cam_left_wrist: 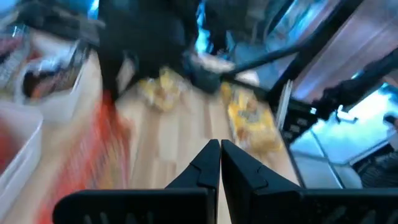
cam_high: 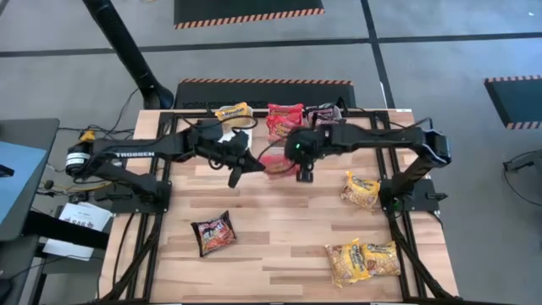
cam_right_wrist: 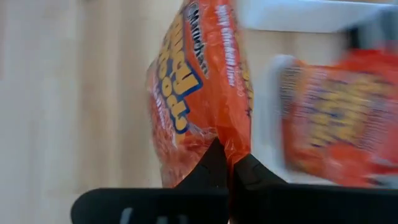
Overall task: Sort Maruchan noodles
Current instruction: Put the orange noodle pack into the middle white bin
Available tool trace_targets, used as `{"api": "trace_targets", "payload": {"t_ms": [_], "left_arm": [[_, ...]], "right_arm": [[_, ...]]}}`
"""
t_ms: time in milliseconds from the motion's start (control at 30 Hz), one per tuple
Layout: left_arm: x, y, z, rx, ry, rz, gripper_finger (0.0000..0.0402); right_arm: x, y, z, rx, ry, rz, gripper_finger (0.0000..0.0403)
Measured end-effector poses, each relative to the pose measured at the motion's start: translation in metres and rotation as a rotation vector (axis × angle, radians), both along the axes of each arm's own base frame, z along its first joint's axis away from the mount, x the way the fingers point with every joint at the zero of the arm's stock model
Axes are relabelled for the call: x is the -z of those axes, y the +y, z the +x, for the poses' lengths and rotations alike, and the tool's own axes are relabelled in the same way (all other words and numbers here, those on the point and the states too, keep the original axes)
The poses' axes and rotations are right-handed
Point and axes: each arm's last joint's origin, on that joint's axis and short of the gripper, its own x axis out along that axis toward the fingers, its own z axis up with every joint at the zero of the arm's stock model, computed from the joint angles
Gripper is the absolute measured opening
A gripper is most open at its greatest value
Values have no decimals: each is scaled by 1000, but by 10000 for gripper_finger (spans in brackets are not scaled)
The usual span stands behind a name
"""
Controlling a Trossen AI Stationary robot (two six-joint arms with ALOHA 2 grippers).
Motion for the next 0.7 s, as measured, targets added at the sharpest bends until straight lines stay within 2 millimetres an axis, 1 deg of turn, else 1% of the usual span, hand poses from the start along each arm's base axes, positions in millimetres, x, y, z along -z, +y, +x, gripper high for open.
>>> {"api": "trace_targets", "payload": {"t_ms": [200,267,400,567,700], "left_arm": [[-1,7,-3,-76,3,24,0],[-1,7,-3,-88,10,25,0],[0,9,-4,-115,23,30,0],[0,10,-4,-164,25,44,0],[0,12,-4,-223,30,64,0]], "right_arm": [[-12,-40,-17,127,-13,-99,4],[-13,-54,-23,164,-4,-106,4],[-11,-77,-29,191,5,-136,4],[-5,-92,-28,163,23,-169,4],[3,-96,-19,145,18,-173,4]]}}
